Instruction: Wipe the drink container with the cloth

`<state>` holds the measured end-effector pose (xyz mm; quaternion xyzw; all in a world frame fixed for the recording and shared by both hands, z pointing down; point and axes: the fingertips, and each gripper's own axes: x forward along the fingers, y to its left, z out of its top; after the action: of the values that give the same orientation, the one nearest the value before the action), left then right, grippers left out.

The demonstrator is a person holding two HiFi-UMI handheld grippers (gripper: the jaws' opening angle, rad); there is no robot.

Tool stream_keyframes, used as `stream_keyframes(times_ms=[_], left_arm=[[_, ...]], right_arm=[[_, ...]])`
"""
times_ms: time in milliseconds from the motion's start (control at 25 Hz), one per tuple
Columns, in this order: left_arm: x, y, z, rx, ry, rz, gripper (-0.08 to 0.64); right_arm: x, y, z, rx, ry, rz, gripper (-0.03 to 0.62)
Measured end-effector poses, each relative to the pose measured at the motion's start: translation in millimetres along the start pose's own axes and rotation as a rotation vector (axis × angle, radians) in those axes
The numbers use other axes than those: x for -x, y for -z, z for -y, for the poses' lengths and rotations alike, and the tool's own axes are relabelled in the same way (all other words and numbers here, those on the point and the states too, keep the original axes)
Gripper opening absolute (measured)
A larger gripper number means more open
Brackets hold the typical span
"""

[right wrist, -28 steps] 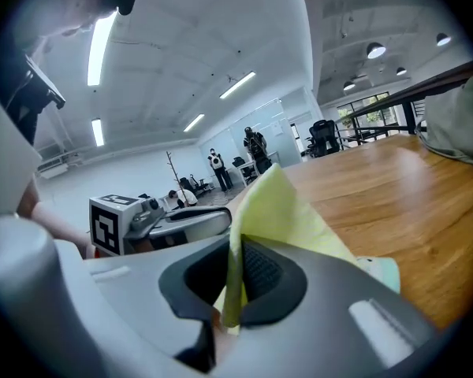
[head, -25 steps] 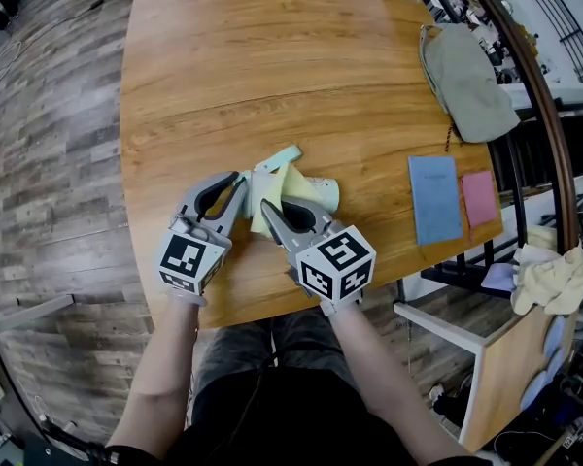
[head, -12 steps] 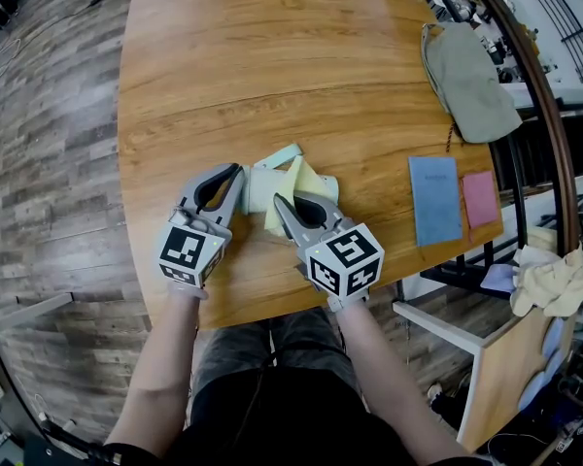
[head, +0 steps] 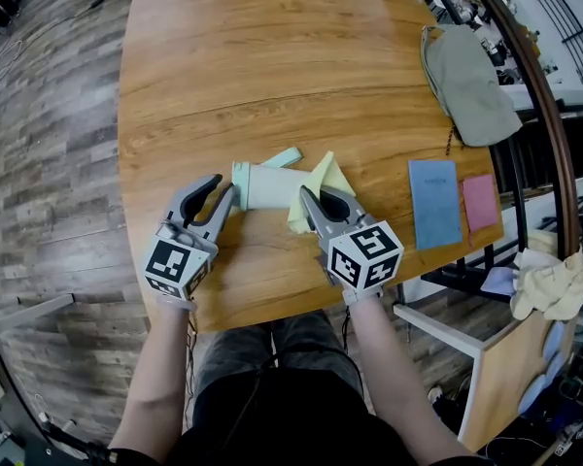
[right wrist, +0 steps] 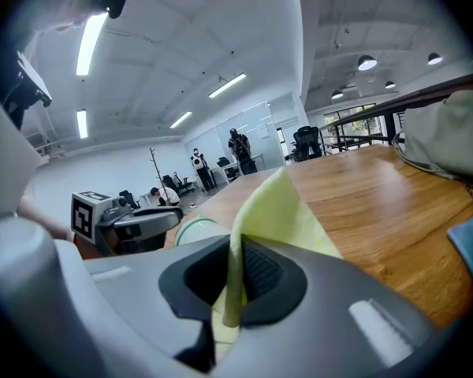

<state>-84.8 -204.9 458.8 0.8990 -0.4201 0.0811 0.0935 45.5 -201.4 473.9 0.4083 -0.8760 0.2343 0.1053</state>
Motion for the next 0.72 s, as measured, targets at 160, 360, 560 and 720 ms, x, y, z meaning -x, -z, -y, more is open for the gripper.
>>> stream_keyframes(times_ms=[160,360,560,720], left_arm=[[1.5,4.9,2.6,-0.005,0.023,-0.02,0.078],[-3.9,7.8,3.5,0.0,0.048,-0.037,0.078],[-10.1,9.6,4.1,0.013,0.058,-0.049,0.063],[-17.8,5.6,-0.4,0.019,0.05,-0.043,0.055]], right_arm=[[-0.8,-2.4,6.5,0.004,0.007,-0.001,0.015],[1.9,-3.3,14.6,0.004,0.017,-0.002,0.015],[3.8,-5.6,24.5,-0.003,0.04,0.003,0.015],[2.7,-11.1,28.0,-0.026,0.065,0.018,0.015]])
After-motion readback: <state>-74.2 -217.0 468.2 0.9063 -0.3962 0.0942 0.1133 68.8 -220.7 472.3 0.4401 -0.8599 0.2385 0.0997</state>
